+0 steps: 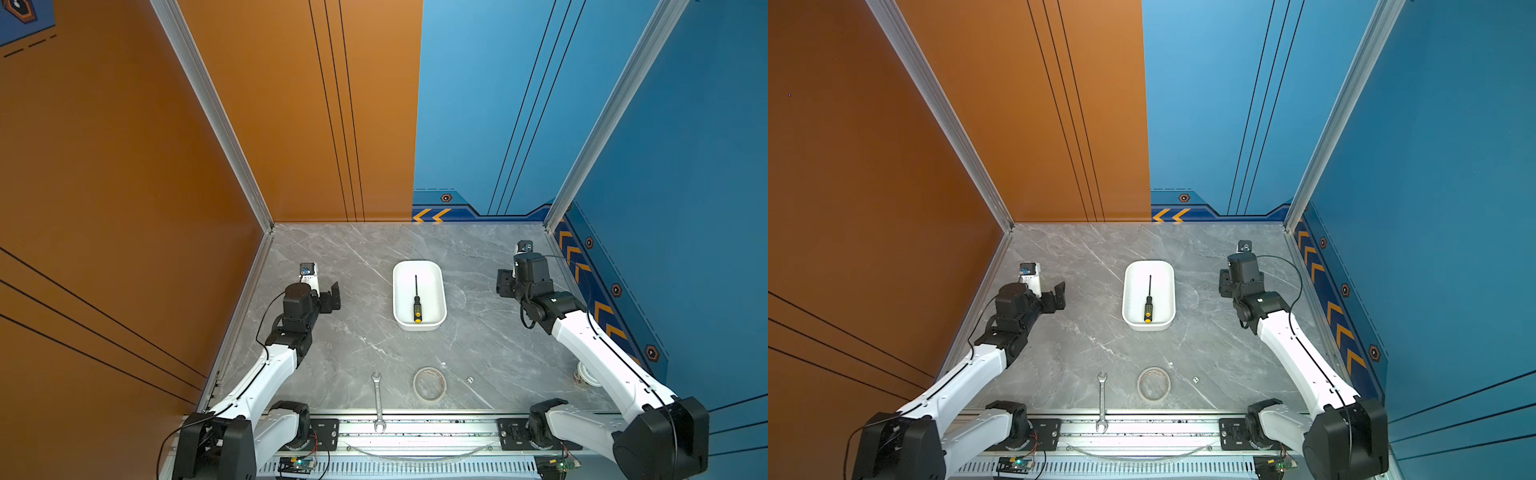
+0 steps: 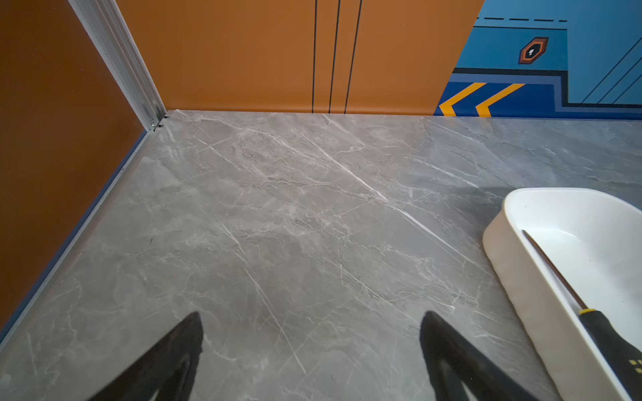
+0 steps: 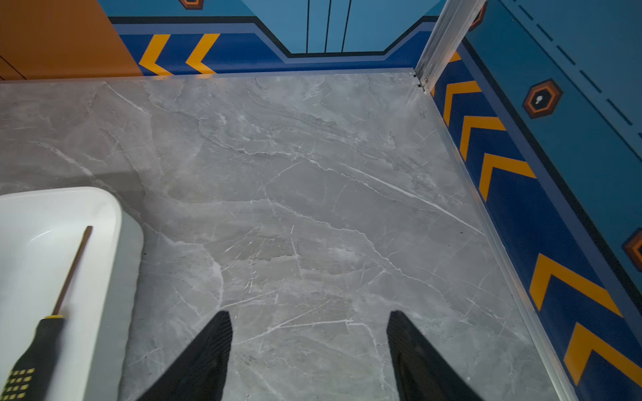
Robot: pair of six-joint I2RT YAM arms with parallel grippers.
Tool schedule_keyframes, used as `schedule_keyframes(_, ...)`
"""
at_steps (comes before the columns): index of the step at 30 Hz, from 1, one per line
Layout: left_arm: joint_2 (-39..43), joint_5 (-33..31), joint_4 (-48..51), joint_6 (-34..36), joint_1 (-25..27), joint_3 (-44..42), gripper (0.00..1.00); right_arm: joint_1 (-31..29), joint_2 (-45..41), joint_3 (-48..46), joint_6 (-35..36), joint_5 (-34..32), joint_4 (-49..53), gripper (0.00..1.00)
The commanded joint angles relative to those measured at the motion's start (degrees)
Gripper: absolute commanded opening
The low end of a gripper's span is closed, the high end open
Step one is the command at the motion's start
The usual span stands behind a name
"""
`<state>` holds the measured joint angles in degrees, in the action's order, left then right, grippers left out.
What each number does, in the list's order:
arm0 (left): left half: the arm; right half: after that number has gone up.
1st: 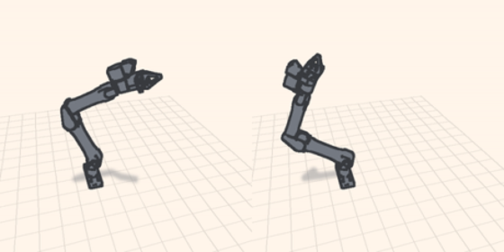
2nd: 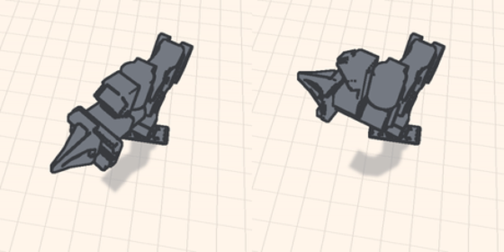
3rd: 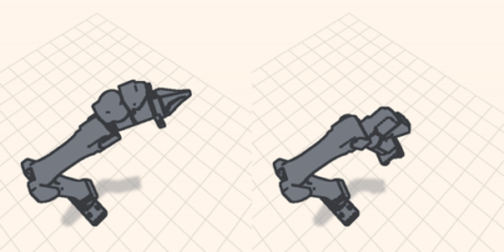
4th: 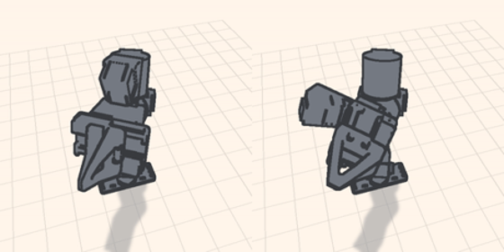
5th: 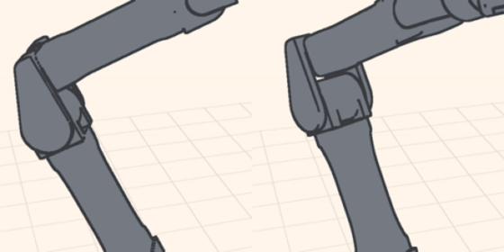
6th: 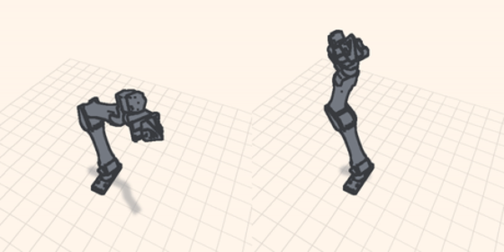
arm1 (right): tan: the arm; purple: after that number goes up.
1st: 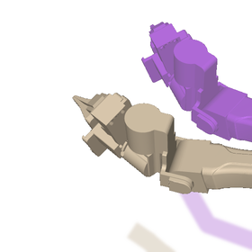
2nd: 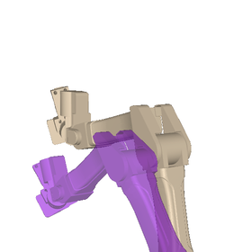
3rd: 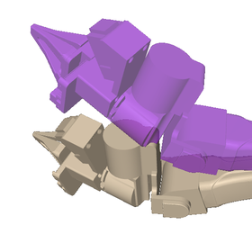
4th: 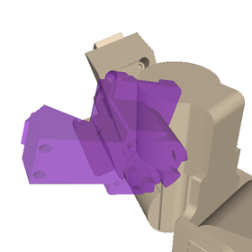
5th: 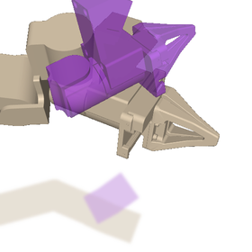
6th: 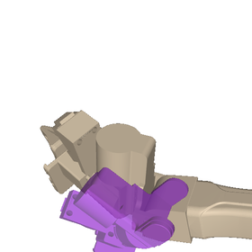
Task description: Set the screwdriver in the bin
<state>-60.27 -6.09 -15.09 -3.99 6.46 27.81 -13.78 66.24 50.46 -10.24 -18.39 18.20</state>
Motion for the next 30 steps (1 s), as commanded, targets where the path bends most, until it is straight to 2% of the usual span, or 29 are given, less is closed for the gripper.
schedule_keyframes(1, -0.76, -3.99, -4.2, 4.34, -0.95, -1.3, 0.98, 1.35, -1.11, -6.38, 4.86, -3.21, -12.12, 0.72)
schedule_keyframes(6, -3.57, -3.61, -9.24, 4.93, -2.47, -2.85, 0.98, 3.56, 1.22, -14.61, 6.26, -3.49, -23.53, 0.72)
schedule_keyframes(13, -8.5, -2.89, -18.83, 5.73, -3.47, -5.58, 0.98, 4.82, 5.95, -27.19, 8.65, -3.0, -50.45, 0.72)
schedule_keyframes(16, -10.57, -2.65, -23.92, 6.17, -3.82, -7.2, 0.98, 5.5, 8.76, -29.8, 8.66, -2.36, -58.14, 0.72)
schedule_keyframes(22, -15.74, 0.01, -29.38, 4.75, -4.94, -7.4, 0.98, 6.37, 13.88, -30.24, 9.89, 0.27, -65.48, 0.72)
schedule_keyframes(27, -19.43, 2.31, -32.5, 5.35, -5.05, -7.85, 0.98, 6.58, 19.07, -30.74, 10.17, 0.01, -71.46, 0.72)
schedule_keyframes(30, -21.63, 2.35, -35.64, 5.34, -5.14, -8.49, 0.98, 7.44, 19.13, -30.73, 9.24, 0.94, -71.3, 0.72)
